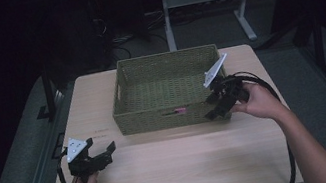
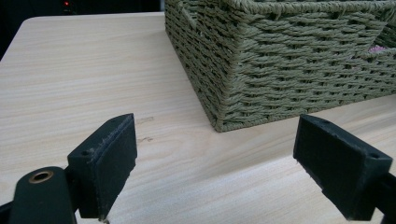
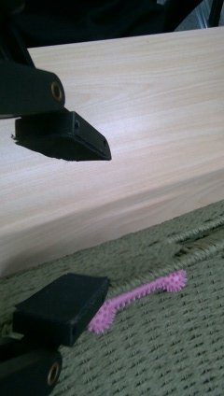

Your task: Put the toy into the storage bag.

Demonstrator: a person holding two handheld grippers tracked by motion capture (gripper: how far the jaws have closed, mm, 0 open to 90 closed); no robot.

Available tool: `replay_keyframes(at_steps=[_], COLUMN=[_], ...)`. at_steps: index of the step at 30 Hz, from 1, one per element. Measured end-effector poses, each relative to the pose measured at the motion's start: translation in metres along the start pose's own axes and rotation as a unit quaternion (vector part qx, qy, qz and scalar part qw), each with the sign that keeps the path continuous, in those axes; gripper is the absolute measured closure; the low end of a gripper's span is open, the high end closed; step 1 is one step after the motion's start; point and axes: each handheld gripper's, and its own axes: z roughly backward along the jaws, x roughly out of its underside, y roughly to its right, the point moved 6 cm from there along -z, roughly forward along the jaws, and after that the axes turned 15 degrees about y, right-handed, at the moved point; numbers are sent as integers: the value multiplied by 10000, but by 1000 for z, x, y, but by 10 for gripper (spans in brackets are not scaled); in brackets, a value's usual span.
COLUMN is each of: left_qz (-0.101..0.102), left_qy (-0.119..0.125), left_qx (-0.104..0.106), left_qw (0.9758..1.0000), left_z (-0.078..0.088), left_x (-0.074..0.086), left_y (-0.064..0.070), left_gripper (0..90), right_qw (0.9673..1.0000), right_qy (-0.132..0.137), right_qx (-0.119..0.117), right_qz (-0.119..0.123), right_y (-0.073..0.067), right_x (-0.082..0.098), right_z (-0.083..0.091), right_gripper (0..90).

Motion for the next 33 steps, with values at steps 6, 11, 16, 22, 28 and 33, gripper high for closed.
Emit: replay_keyframes(at_steps=[6,11,16,22,28,33], left_qz=[-6,-5,-12,-15,-18,-24], left_qy=[2,1,-9,-9,-9,-16], left_qx=[-4,-4,0,1,6,13], left_qw=[10000,10000,10000,10000,10000,10000], left_z=[0,0,0,0,0,0], left_x=[0,0,0,0,0,1], left_y=[0,0,0,0,1,1], left_gripper=[130,130,130,130,130,130], right_qw=[10000,10000,10000,9999,9998,9998], right_qy=[-1,43,62,85,126,152], right_qx=[-12,-18,-50,-62,-89,-96], right_qz=[-23,-28,-57,-47,-79,-126], right_y=[-3,-7,-10,-15,-20,-24], right_x=[8,14,20,25,37,46], right_z=[-2,-3,-4,-4,-6,-7], right_gripper=[317,313,309,306,303,302])
